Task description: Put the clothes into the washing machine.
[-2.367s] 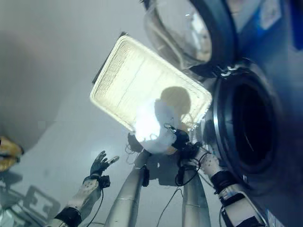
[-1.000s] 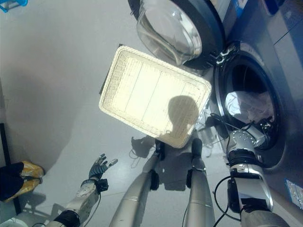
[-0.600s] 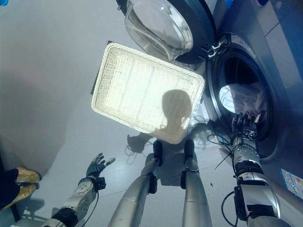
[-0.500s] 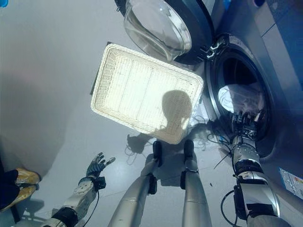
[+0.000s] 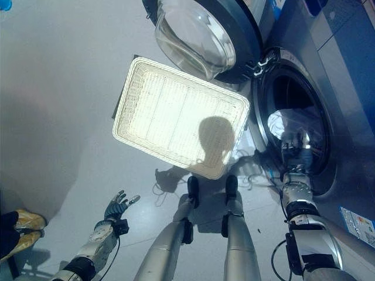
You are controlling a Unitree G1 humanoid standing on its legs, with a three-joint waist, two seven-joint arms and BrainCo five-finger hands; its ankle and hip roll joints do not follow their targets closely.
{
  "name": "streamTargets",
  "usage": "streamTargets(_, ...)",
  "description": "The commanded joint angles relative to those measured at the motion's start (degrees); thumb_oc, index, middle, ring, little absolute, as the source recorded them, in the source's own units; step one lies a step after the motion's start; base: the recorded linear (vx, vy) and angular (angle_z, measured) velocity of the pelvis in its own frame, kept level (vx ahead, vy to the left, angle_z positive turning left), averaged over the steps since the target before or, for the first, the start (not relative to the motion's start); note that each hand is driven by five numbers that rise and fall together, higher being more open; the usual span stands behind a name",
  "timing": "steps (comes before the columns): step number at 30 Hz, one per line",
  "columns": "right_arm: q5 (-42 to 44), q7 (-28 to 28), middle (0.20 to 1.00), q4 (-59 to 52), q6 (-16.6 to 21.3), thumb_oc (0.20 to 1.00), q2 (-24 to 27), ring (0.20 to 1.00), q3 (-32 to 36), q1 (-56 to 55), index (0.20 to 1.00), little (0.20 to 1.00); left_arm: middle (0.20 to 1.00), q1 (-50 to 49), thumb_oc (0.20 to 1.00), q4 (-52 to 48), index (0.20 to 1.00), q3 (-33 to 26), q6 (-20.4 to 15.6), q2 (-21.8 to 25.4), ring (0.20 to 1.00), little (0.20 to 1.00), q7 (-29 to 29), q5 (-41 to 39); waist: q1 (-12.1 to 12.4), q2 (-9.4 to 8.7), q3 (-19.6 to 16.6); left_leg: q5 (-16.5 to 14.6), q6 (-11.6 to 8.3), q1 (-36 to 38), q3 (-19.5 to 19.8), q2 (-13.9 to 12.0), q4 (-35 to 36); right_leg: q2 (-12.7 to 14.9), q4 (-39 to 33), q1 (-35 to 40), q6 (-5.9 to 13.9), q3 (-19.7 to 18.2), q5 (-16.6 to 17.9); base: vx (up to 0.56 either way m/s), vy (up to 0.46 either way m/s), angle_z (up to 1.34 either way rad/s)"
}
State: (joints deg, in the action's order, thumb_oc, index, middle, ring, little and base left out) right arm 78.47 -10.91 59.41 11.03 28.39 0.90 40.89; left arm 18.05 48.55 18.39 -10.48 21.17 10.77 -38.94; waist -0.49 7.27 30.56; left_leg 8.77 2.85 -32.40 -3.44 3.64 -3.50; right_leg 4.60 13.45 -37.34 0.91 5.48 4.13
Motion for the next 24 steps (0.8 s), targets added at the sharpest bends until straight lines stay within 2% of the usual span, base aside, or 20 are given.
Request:
streamTargets(1, -20.6, 1.9, 1.000, 0.1, 1.4, 1.000, 1.6, 1.000, -3.5, -2.2, 1.000, 1.000, 1.000, -0.3, 1.000, 1.4, 1.000, -3.1, 0.7, 0.0, 1.000, 1.000, -0.5, 2.7, 1.9, -0.73, -0.8, -3.9, -2.44, 0.5, 0.1, 1.2, -3.7, -2.3, 1.2, 1.9, 2.26, 3.1, -1.3, -0.04, 0.051, 0.00)
streamTargets(2, -24.0, 2.9, 1.000, 0.2, 2.4, 1.000, 1.3, 1.000, -5.0, -2.8, 1.000, 1.000, 1.000, -0.5, 1.000, 1.4, 1.000, -3.4, 0.9, 0.0, 1.000, 1.000, -0.6, 3.0, 1.9, -0.93, -0.8, -4.0, -2.36, 0.7, 0.1, 1.2, -4.1, -2.3, 1.2, 2.3, 2.19, 3.1, -1.4, -0.06, 0.087, 0.01)
streamTargets(3, -34.1, 5.9, 1.000, 0.1, 3.4, 1.000, 0.6, 1.000, -8.4, -4.3, 1.000, 1.000, 1.000, -0.7, 1.000, 1.6, 1.000, -3.7, 1.3, 0.1, 1.000, 1.000, -0.9, 3.9, 2.0, -1.40, -0.8, -4.4, -2.30, 1.5, 0.2, 1.3, -4.8, -2.2, 1.2, 3.4, 2.09, 3.2, -1.6, -0.04, 0.075, 0.02)
streamTargets(5, -41.5, 8.7, 1.000, -0.9, 3.3, 1.000, -0.1, 1.000, -11.5, -6.2, 1.000, 1.000, 1.000, -1.2, 1.000, 1.8, 1.000, -3.8, 1.7, 0.0, 1.000, 1.000, -0.9, 5.2, 2.0, -1.91, -0.8, -4.7, -2.19, 2.9, 0.4, 1.4, -5.2, -2.3, 1.1, 4.8, 1.97, 3.1, -1.7, -0.03, 0.070, 0.02)
streamTargets(6, -41.7, 9.2, 1.000, -1.1, 3.4, 1.000, -0.3, 1.000, -12.0, -6.6, 1.000, 1.000, 1.000, -1.3, 1.000, 1.8, 1.000, -3.9, 1.8, 0.0, 1.000, 1.000, -0.9, 5.4, 2.0, -1.97, -0.8, -4.8, -2.18, 3.1, 0.4, 1.4, -5.2, -2.3, 1.1, 5.0, 1.96, 3.1, -1.7, -0.02, 0.073, 0.02)
streamTargets(7, -48.5, 10.2, 1.000, -1.8, 3.3, 1.000, -1.7, 1.000, -14.6, -8.6, 1.000, 1.000, 1.000, -1.8, 1.000, 2.3, 1.000, -4.0, 2.2, -0.2, 1.000, 1.000, -1.0, 6.3, 1.8, -2.47, -0.8, -5.2, -2.16, 5.0, 0.5, 1.3, -5.4, -2.3, 0.9, 6.9, 1.93, 2.8, -2.0, -0.02, 0.066, 0.01)
streamTargets(10, -50.0, 11.7, 1.000, -2.6, 3.3, 1.000, -2.8, 1.000, -16.4, -10.2, 1.000, 1.000, 1.000, -1.9, 1.000, 2.8, 1.000, -4.3, 2.5, -0.2, 1.000, 1.000, -1.5, 6.7, 1.7, -2.91, -0.8, -5.4, -2.20, 6.6, 0.6, 1.3, -5.4, -2.3, 0.6, 8.5, 1.96, 2.6, -2.0, -0.01, 0.021, 0.00)
streamTargets(11, -53.1, 12.7, 1.000, -2.8, 4.1, 1.000, -3.6, 1.000, -17.1, -11.5, 1.000, 1.000, 1.000, -2.2, 1.000, 3.6, 1.000, -4.5, 2.4, -0.3, 1.000, 1.000, -2.2, 7.0, 1.6, -3.25, -0.8, -5.7, -2.27, 7.9, 0.6, 1.3, -5.4, -2.1, 0.2, 10.0, 2.08, 2.5, -2.1, 0.01, 0.140, -0.02)
streamTargets(12, -57.4, 13.6, 1.000, -3.2, 7.4, 1.000, -6.2, 1.000, -18.9, -17.2, 1.000, 1.000, 1.000, -3.0, 1.000, 6.6, 1.000, -5.6, 2.3, -0.9, 1.000, 1.000, -6.2, 7.9, 1.1, -4.74, -1.0, -6.9, -2.56, 14.3, 0.1, 1.0, -4.8, -1.3, -2.2, 16.8, 2.62, 2.1, -2.0, 0.01, 0.151, -0.01)
streamTargets(13, -57.5, 13.4, 1.000, -3.2, 7.5, 1.000, -6.3, 1.000, -18.9, -17.6, 1.000, 1.000, 1.000, -3.1, 1.000, 6.7, 1.000, -5.7, 2.2, -0.9, 1.000, 1.000, -6.6, 8.0, 1.0, -4.81, -1.3, -6.8, -2.59, 14.4, 0.0, 1.0, -4.6, -1.2, -2.5, 17.0, 2.65, 2.1, -1.8, 0.04, 0.168, 0.01)
streamTargets(15, -59.5, 12.3, 1.000, -3.1, 7.2, 1.000, -7.5, 1.000, -18.8, -21.4, 1.000, 1.000, 1.000, -4.6, 1.000, 8.1, 1.000, -5.9, 1.7, -1.5, 1.000, 1.000, -9.4, 8.2, 0.8, -5.58, -3.7, -7.3, -2.87, 16.8, -0.1, 0.9, -3.6, -0.8, -4.7, 19.8, 3.01, 1.9, -1.4, 0.10, 0.101, 0.01)
streamTargets(16, -59.7, 9.5, 1.000, -1.1, 6.3, 1.000, -8.1, 1.000, -18.4, -24.4, 1.000, 1.000, 1.000, -6.3, 1.000, 9.5, 1.000, -6.1, 1.5, -2.0, 1.000, 1.000, -11.7, 9.3, 0.9, -6.12, -6.2, -7.7, -3.18, 19.4, -0.2, 0.8, -2.2, -0.7, -7.2, 22.8, 3.21, 1.9, -1.1, 0.13, 0.086, -0.08)
streamTargets(17, -59.9, 9.5, 1.000, -0.7, 6.0, 1.000, -8.2, 1.000, -18.4, -24.8, 1.000, 1.000, 1.000, -6.5, 1.000, 9.8, 1.000, -6.2, 1.3, -2.1, 1.000, 1.000, -12.2, 9.5, 0.8, -6.20, -6.4, -7.7, -3.24, 19.9, -0.1, 0.8, -1.9, -0.7, -7.7, 23.4, 3.23, 2.0, -1.0, 0.14, 0.070, -0.12)
streamTargets(19, -62.1, 7.6, 1.000, 3.3, 3.5, 1.000, -9.3, 1.000, -17.0, -27.6, 1.000, 1.000, 1.000, -8.5, 1.000, 13.0, 1.000, -6.8, 1.5, -3.3, 1.000, 1.000, -14.4, 12.9, 0.9, -7.09, -10.1, -8.0, -3.54, 24.3, -0.4, 0.5, 0.8, -1.1, -11.3, 28.5, 3.41, 2.3, -0.6, 0.19, 0.024, -0.06)
streamTargets(24, -68.0, 7.0, 1.000, 8.0, -0.7, 1.000, -11.1, 1.000, -17.1, -31.2, 1.000, 1.000, 1.000, -10.4, 1.000, 17.7, 1.000, -6.8, 2.1, -4.7, 1.000, 1.000, -16.5, 18.8, 1.2, -7.98, -15.3, -7.6, -3.67, 29.9, -0.1, -0.3, 5.0, -2.0, -13.1, 33.8, 3.49, 2.6, -1.0, 0.14, -0.017, -0.04)
